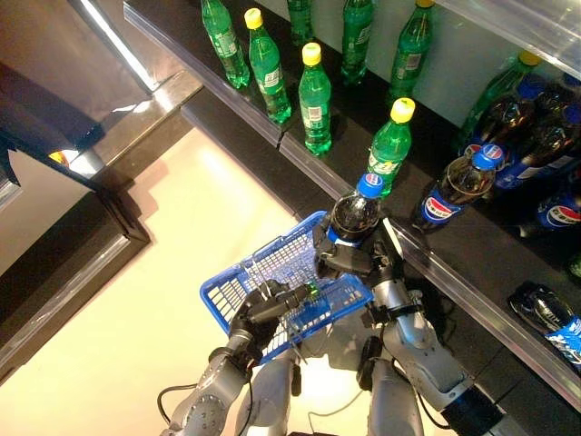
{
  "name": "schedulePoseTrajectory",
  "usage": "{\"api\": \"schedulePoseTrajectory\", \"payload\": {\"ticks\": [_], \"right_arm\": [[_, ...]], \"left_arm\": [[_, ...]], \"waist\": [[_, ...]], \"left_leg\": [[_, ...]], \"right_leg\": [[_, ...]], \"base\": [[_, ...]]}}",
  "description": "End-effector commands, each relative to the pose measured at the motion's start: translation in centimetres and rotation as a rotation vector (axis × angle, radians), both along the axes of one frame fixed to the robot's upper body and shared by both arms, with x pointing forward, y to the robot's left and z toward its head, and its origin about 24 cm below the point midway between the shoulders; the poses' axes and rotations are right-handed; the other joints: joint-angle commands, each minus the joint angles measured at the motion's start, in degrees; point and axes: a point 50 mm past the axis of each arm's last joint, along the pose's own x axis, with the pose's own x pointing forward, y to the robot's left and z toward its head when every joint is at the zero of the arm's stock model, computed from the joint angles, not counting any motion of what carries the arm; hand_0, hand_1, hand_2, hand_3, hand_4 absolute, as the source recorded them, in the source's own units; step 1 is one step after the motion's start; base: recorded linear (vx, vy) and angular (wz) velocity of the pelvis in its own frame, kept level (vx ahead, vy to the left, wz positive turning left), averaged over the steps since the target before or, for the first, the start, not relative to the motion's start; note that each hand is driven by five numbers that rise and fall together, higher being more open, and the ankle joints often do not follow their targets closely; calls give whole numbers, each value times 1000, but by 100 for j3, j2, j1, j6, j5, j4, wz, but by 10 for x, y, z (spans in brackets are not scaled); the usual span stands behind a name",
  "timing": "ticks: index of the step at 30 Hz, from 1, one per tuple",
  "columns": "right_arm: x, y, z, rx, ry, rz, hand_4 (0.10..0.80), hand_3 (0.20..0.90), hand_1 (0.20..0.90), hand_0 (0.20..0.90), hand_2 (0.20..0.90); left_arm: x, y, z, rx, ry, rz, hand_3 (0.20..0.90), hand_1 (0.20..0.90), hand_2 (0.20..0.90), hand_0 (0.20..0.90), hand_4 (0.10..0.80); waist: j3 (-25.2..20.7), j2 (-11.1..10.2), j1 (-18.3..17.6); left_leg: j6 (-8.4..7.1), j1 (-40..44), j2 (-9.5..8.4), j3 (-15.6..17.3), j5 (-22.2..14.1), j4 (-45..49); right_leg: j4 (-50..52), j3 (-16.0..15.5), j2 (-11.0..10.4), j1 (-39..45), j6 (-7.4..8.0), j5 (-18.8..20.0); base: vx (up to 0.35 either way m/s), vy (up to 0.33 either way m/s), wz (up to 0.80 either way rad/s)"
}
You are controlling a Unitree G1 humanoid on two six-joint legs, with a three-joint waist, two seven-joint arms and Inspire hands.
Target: Pick up the drink and place into the basket.
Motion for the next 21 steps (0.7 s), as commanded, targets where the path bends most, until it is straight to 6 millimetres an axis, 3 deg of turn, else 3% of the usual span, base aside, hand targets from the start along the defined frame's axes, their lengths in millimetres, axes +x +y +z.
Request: {"api": "schedulePoseTrajectory", "payload": {"ticks": [1,10,16,21], "right_arm": [[6,56,73,31,-420,175,100,200,300,300,300],[31,74,73,-199,-431,151,100,200,300,300,300],[44,89,62,-322,-363,198,100,200,300,300,300],[58,86,50,-421,-288,196,100,200,300,300,300]], "left_arm": [[12,-27,91,-257,-476,-150,200,300,300,300,100],[18,-40,100,-309,-535,-220,200,300,300,300,100],[23,-48,104,-324,-574,-247,200,300,300,300,100],[25,-55,105,-337,-597,-286,200,300,300,300,100]], "waist": [[-264,29,36],[137,208,116],[274,231,191],[309,280,278]], "left_leg": [[-190,-385,-207,-235,-613,702],[-115,-668,-345,-300,-520,700],[-49,-837,-400,-341,-491,748],[-18,-934,-443,-396,-462,750]], "right_leg": [[-1870,69,-40,946,226,827],[-1702,10,-125,517,182,934],[-1557,-33,-178,265,195,991],[-1506,-95,-214,148,199,1026]], "base": [[-64,92,25],[-57,44,9],[-21,6,11],[-9,1,14]]}}
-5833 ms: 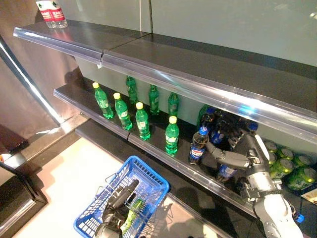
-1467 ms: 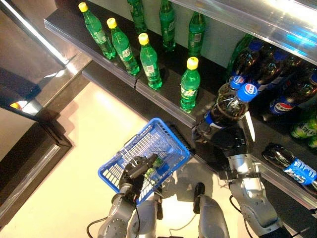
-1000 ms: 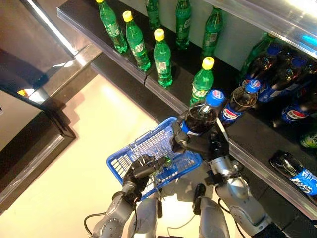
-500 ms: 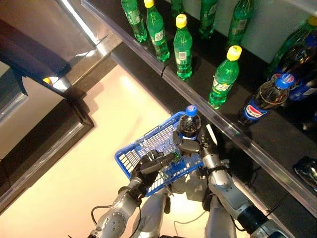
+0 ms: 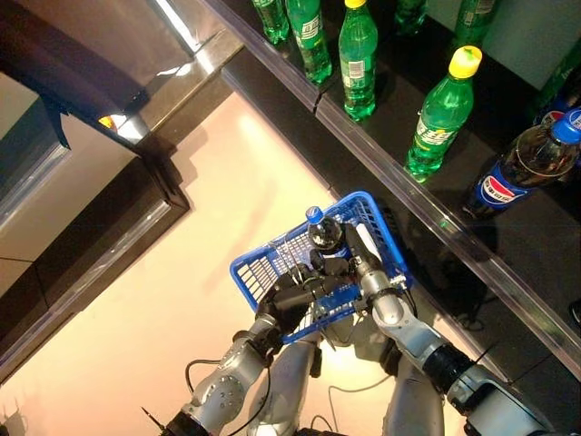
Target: Pick up the drink and place into the basket.
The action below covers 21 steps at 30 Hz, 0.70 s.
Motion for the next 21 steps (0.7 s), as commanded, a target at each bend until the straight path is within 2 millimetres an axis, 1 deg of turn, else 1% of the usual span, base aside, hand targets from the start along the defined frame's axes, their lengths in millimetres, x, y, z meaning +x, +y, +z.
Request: {"api": "schedulePoseTrajectory", "payload": {"ticks": [1,4,6,8,9,15,18,21], "right_arm": [[18,80,85,116,-306,276,100,200,300,300,300],[29,73,80,36,-270,240,100,200,300,300,300],[39,64,73,-49,-230,202,100,200,300,300,300],[39,64,73,-49,-230,202,100,200,300,300,300],[51,45,59,-215,-153,127,100,200,300,300,300],[65,7,34,-351,60,-21,100,200,300,300,300],[68,-6,30,-403,130,-85,100,200,300,300,300],[70,-18,24,-545,233,-110,100,200,300,300,300]], "left_arm": [[7,-24,94,-289,-473,-132,200,300,300,300,100],[10,-25,94,-280,-476,-141,200,300,300,300,100],[13,-27,94,-272,-471,-145,200,300,300,300,100],[13,-27,94,-272,-472,-145,200,300,300,300,100],[17,-29,95,-263,-475,-148,200,300,300,300,100],[19,-31,93,-250,-480,-165,200,300,300,300,100],[20,-33,95,-247,-485,-173,200,300,300,300,100],[20,-37,97,-244,-492,-176,200,300,300,300,100]], "waist": [[177,-196,114],[177,-204,163],[177,-212,200],[177,-212,200],[177,-210,251],[177,-194,345],[177,-181,378],[177,-172,415]], "left_leg": [[67,-245,-293,6,-701,672],[80,-309,-304,-9,-701,706],[86,-339,-300,-24,-691,710],[86,-341,-300,-23,-691,711],[93,-375,-285,-39,-678,699],[118,-463,-287,-73,-663,676],[133,-536,-300,-94,-662,700],[133,-589,-306,-109,-647,685]], "right_leg": [[-2107,279,-13,812,330,1299],[-2036,261,-30,716,347,1308],[-2006,250,-27,667,353,1322],[-2005,250,-27,666,353,1322],[-1976,221,-25,609,368,1334],[-1941,192,-20,484,378,1349],[-1898,194,-23,385,386,1356],[-1885,204,-11,310,386,1359]], "base": [[-3,-7,14],[-3,-15,2],[5,-37,3],[6,-28,9],[9,-50,12],[6,-43,6],[0,0,0],[-2,-11,0]]}}
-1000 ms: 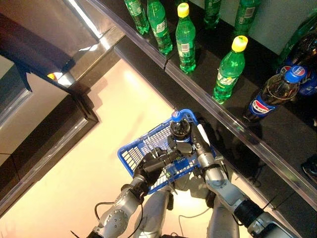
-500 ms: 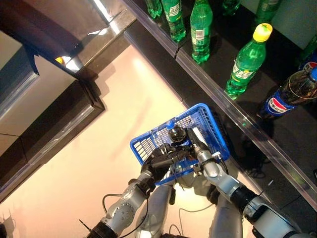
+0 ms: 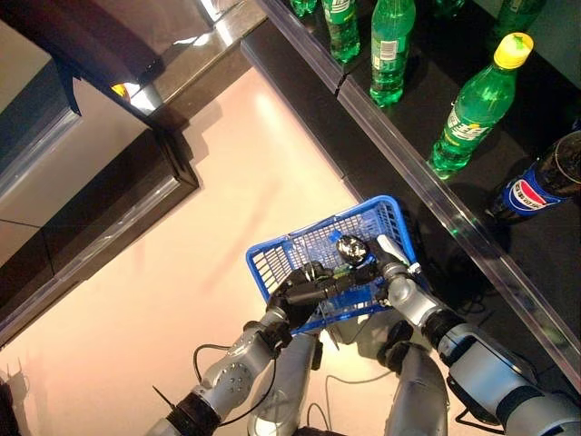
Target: Pick up the drink and place into the basket.
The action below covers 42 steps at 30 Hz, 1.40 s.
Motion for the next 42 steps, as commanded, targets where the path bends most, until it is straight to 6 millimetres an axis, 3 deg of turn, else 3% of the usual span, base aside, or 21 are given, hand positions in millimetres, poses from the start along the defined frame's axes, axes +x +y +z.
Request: {"api": "schedulePoseTrajectory", "payload": {"ticks": [1,10,11,12,13,14,22,30,35,42], "right_arm": [[28,35,42,-110,-55,121,100,200,300,300,300],[38,28,57,-146,-34,48,100,200,300,300,300],[39,29,59,-140,-36,49,193,293,380,380,380],[40,30,61,-132,-37,51,501,601,644,644,644],[41,31,62,-123,-41,48,759,859,865,865,865],[41,32,63,-118,-45,49,800,900,900,900,900],[47,47,80,-15,-154,131,800,900,900,900,900],[44,72,114,146,-309,285,800,900,900,900,900],[30,85,136,208,-422,365,800,900,900,900,900],[-3,83,145,290,-529,476,800,900,900,900,900]], "left_arm": [[9,-24,98,-301,-448,-102,200,300,300,300,100],[6,-33,102,-290,-445,-134,200,300,300,300,100],[6,-34,103,-289,-446,-135,200,300,300,300,100],[6,-35,103,-289,-446,-136,200,300,300,300,100],[5,-36,104,-289,-447,-137,200,300,300,300,100],[5,-36,105,-288,-447,-137,200,300,300,300,100],[6,-33,110,-289,-447,-127,200,300,300,300,100],[9,-11,113,-266,-443,-52,200,300,300,300,100],[9,7,109,-250,-436,11,200,300,300,300,100],[2,35,99,-234,-404,101,200,300,300,300,100]], "waist": [[166,-151,141],[166,-121,257],[166,-122,261],[166,-125,264],[166,-126,263],[166,-127,262],[166,-165,221],[166,-360,127],[166,-470,-1],[-66,-635,-185]], "left_leg": [[241,-321,-323,105,-769,666],[265,-384,-371,16,-757,675],[265,-389,-373,16,-755,675],[264,-381,-371,19,-752,663],[265,-385,-370,20,-752,659],[266,-382,-369,21,-749,650],[259,-242,-351,57,-741,520],[209,170,-260,152,-764,321],[169,451,-194,220,-788,216],[149,776,-109,319,-834,26]], "right_leg": [[-2181,363,32,586,513,1497],[-2132,338,28,499,522,1514],[-2135,337,29,494,521,1517],[-2144,334,34,500,522,1520],[-2137,342,35,483,524,1522],[-2142,344,37,483,524,1525],[-2228,367,78,587,532,1522],[-2431,367,145,1001,551,1504],[-2547,404,210,1286,538,1468],[-2749,493,308,1592,548,1425]], "base": [[2,-37,1],[5,-17,3],[0,0,0],[-9,-4,4],[-11,-4,4],[0,0,0],[0,0,0],[-12,-8,-3],[-7,2,-4],[22,3,-10]]}}
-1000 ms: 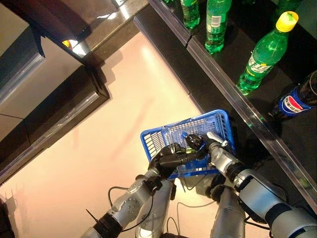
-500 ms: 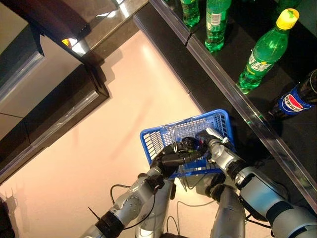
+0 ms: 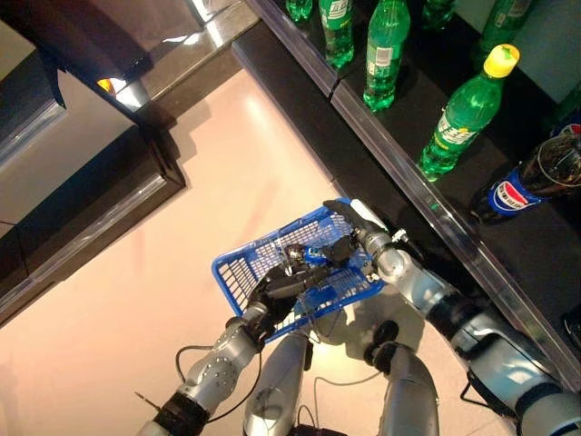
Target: Pick up the drink and place into the basket.
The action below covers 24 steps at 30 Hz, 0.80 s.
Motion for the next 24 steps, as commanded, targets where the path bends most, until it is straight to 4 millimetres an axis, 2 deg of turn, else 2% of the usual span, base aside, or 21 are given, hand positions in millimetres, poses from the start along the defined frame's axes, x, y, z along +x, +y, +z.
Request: {"api": "schedulePoseTrajectory", "payload": {"ticks": [1,6,11,15,20,24], "right_arm": [[-6,30,60,86,-262,162,800,900,900,900,900],[-34,21,59,141,-281,228,800,900,900,900,900],[-53,23,60,180,-269,324,800,900,900,900,900],[-78,34,71,266,-247,561,800,900,900,900,900],[-102,36,88,387,-281,729,800,900,900,900,900],[-113,27,104,525,-398,711,800,900,900,900,900]], "left_arm": [[-3,-8,103,-237,-494,-56,200,300,300,300,100],[-9,9,100,-232,-470,7,200,300,300,300,100],[-11,13,99,-228,-455,27,200,300,300,300,100],[-13,14,95,-218,-422,32,200,300,300,300,100],[-16,15,89,-207,-391,36,200,300,300,300,100],[-19,16,83,-207,-371,42,200,300,300,300,100]], "waist": [[-274,-371,-83],[-535,-491,-246],[-654,-550,-350],[-794,-611,-410],[-954,-655,-443],[-1081,-672,-486]], "left_leg": [[103,446,-228,236,-835,155],[73,728,-138,358,-870,37],[49,882,-67,430,-872,-9],[27,1006,-4,475,-896,14],[28,1135,26,494,-924,5],[39,1219,43,531,-964,18]], "right_leg": [[-2375,487,127,1207,539,1228],[-2518,595,232,1482,537,1164],[-2575,671,301,1622,529,1129],[-2573,713,343,1748,527,1071],[-2580,741,369,1862,537,1036],[-2583,771,382,1931,548,1011]], "base": [[37,-9,-10],[57,-10,-15],[38,-16,-11],[56,-34,-15],[62,-27,-5],[69,-10,-3]]}}
